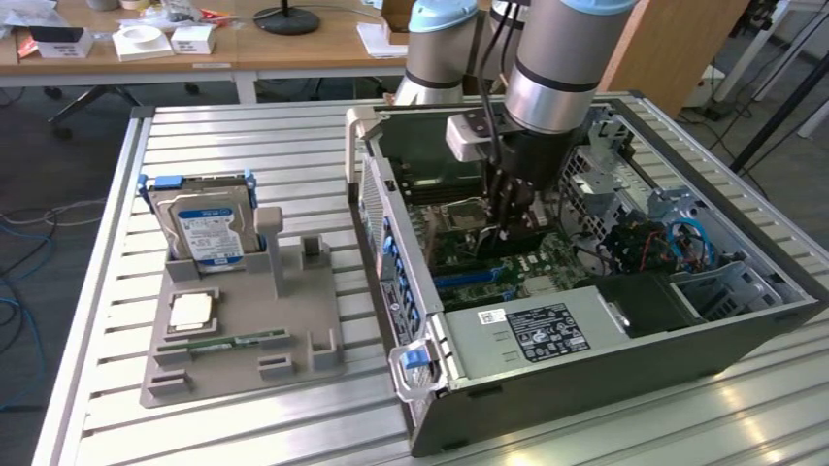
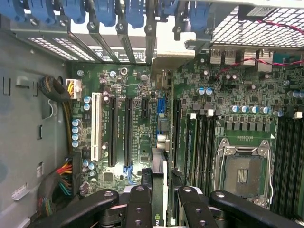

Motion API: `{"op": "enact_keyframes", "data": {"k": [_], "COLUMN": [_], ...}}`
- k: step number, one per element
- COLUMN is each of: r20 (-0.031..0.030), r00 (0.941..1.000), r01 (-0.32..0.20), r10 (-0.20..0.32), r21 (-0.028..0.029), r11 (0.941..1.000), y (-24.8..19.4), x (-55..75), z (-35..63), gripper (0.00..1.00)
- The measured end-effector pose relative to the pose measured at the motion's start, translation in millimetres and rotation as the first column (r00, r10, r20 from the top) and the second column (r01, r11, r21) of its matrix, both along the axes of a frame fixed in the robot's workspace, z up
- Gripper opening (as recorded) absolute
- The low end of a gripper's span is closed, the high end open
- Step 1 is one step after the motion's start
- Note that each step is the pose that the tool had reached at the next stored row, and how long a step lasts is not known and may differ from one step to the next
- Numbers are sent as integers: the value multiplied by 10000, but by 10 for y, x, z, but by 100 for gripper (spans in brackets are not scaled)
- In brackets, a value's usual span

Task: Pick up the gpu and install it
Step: 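Insert the gpu into the slot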

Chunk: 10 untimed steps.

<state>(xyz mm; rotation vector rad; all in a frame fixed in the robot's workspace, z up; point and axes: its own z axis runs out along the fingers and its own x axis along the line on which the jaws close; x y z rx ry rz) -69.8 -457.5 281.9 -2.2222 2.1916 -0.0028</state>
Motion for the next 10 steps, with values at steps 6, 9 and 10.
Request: {"op": "enact_keyframes", "data": {"k": [6, 9, 10], "r20": [1, 1, 1], "r00": [10000, 10000, 10000], "r01": [0, 0, 0], "r10": [0, 0, 0], "r21": [1, 1, 2], "r11": [10000, 10000, 10000], "y": [0, 0, 0], "x": [-41, -59, -64], "z": [-1, 0, -1], "gripper": [26, 26, 26]}}
